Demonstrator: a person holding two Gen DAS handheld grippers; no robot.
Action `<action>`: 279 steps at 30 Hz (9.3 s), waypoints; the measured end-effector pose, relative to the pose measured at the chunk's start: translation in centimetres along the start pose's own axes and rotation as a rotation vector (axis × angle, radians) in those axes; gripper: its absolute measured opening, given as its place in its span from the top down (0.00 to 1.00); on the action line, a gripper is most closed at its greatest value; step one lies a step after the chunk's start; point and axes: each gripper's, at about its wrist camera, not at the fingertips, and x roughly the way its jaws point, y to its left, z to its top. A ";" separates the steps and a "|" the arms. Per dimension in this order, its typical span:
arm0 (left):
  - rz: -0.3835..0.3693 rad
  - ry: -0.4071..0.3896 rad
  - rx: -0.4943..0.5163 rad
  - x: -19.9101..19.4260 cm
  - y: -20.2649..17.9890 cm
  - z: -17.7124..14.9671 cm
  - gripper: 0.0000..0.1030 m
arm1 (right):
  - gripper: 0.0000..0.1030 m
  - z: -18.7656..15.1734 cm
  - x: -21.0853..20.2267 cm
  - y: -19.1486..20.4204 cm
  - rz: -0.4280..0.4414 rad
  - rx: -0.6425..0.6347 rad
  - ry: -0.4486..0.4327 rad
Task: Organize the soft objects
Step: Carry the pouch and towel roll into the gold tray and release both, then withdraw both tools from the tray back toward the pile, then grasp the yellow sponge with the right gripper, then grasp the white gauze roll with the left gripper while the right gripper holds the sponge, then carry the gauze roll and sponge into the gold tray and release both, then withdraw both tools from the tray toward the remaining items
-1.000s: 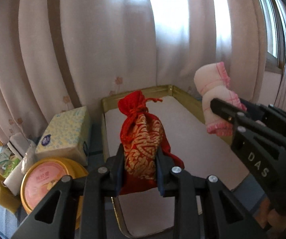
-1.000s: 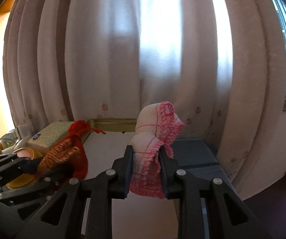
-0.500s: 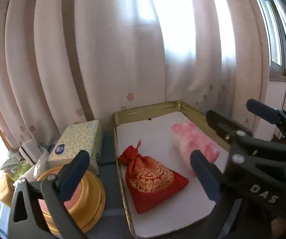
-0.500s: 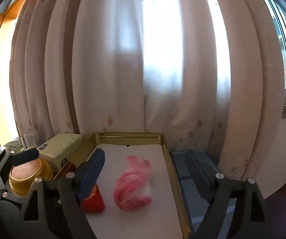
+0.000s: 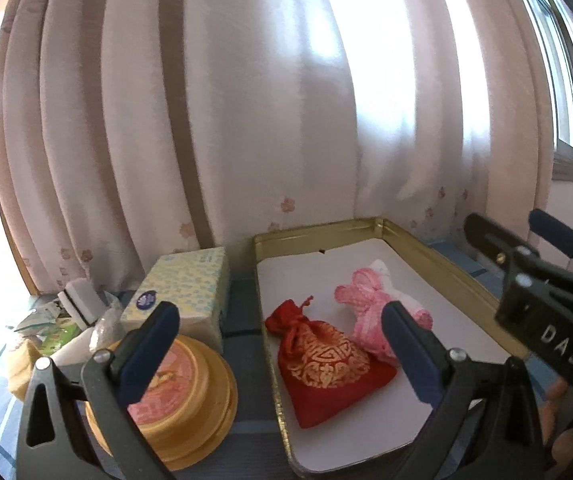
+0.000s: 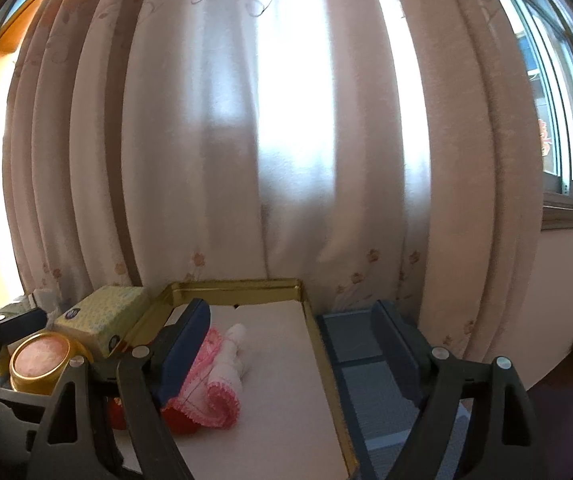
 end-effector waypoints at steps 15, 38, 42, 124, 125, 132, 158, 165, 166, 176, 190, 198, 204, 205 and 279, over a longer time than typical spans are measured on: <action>0.048 -0.002 -0.081 -0.7 2.7 -0.5 0.00 | 0.18 0.2 -1.1 -0.8 -0.082 0.032 -0.060; 0.138 -0.027 -0.101 -3.0 7.6 -1.8 0.00 | 0.18 -0.2 -2.6 0.7 -0.124 0.105 -0.056; 0.157 -0.026 -0.115 -3.5 9.3 -2.2 0.00 | 0.18 -0.6 -3.0 2.1 -0.109 0.149 -0.033; 0.364 0.074 -0.074 -3.5 26.3 -5.0 0.00 | 0.62 -0.8 -2.4 23.9 0.316 -0.160 -0.095; 0.320 0.082 -0.035 -3.1 25.0 -4.8 0.00 | 0.62 -0.8 -2.2 23.0 0.293 -0.158 -0.101; 0.195 0.195 0.115 0.0 19.9 -4.0 0.06 | 0.62 -0.6 -1.5 20.2 0.235 -0.131 -0.104; 0.105 0.350 -0.229 4.1 24.1 -4.9 0.70 | 0.61 -0.8 0.1 19.0 0.250 -0.042 -0.018; 0.243 0.118 -0.295 -1.5 24.2 -4.5 0.70 | 0.61 -1.0 -0.4 19.5 0.265 -0.073 -0.036; 0.249 0.105 -0.293 -1.8 24.2 -4.4 0.70 | 0.61 -1.1 -0.6 19.6 0.266 -0.080 -0.042; 0.285 0.047 -0.197 -3.5 21.0 -4.4 0.70 | 0.61 -1.4 -2.0 19.7 0.228 -0.162 -0.109; 0.210 0.056 -0.168 -3.1 16.8 -4.2 0.70 | 0.61 -1.5 -1.8 16.4 0.148 -0.173 -0.111; 0.154 0.065 -0.158 -2.6 14.4 -4.0 0.70 | 0.61 -1.2 -1.0 13.9 0.126 -0.122 -0.077; 0.103 0.058 -0.160 -2.5 12.7 -3.7 0.70 | 0.61 -1.1 -0.9 11.8 0.100 -0.101 -0.086; 0.092 0.059 -0.158 -2.4 12.3 -3.7 0.70 | 0.61 -1.1 -0.9 11.4 0.094 -0.097 -0.087; 0.199 -0.139 -0.035 0.3 2.8 1.1 0.00 | 0.10 0.3 -1.7 2.8 -0.110 0.165 -0.173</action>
